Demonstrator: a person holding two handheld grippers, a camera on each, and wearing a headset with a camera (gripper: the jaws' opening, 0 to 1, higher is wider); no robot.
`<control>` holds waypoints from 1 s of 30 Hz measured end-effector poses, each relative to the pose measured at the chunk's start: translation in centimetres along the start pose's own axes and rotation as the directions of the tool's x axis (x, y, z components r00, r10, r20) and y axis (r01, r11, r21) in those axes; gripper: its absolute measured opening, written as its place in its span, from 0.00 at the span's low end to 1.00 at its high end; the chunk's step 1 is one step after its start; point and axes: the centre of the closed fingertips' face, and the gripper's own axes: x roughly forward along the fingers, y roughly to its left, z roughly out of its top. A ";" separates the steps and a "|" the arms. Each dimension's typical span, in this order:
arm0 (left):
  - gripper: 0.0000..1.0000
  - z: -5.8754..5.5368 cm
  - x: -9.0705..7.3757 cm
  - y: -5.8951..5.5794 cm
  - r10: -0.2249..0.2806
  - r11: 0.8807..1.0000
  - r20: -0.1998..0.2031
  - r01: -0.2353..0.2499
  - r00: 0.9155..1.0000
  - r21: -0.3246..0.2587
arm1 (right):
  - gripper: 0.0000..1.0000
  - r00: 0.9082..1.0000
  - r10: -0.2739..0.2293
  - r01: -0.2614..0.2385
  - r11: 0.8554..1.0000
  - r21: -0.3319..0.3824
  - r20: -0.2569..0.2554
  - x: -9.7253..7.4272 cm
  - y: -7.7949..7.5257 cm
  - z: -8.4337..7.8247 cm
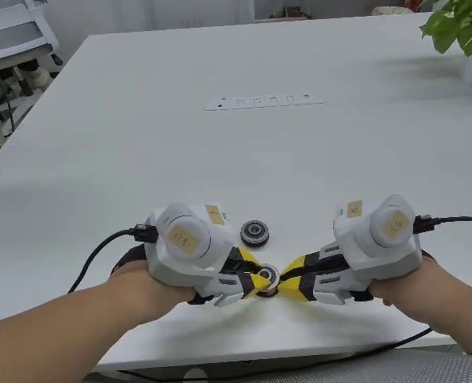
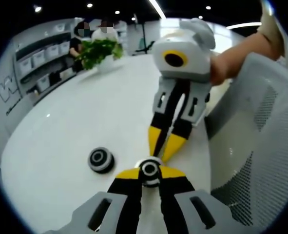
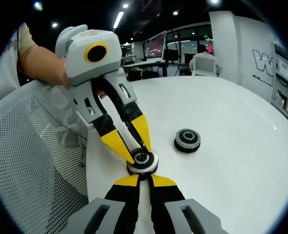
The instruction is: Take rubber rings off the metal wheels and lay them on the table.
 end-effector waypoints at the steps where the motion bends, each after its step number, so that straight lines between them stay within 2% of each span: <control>1: 0.13 0.0 0.0 0.0 0.000 1.000 0.000 0.000 1.000 0.001 | 0.03 1.000 -0.002 0.002 1.000 0.004 0.000 0.0 0.0 0.0; 9: 0.13 0.0 0.0 -0.1 0.001 1.000 -0.001 -0.001 1.000 0.007 | 0.00 1.000 -0.015 0.014 0.999 0.046 0.003 -0.1 -0.3 0.0; 14: 0.13 0.0 0.0 -0.1 0.004 1.000 -0.004 -0.004 1.000 0.012 | 0.00 1.000 -0.023 0.022 0.992 0.123 0.006 -0.3 -0.4 0.0; 19: 0.13 0.0 0.1 -0.1 0.008 1.000 -0.006 -0.008 1.000 0.014 | 0.00 0.999 -0.033 0.031 0.985 0.172 0.009 -0.5 -0.6 0.0; 30: 0.13 0.0 0.1 -0.1 0.009 1.000 -0.007 -0.009 1.000 0.015 | 0.00 0.999 -0.032 0.030 0.980 0.196 0.008 -0.6 -0.5 0.0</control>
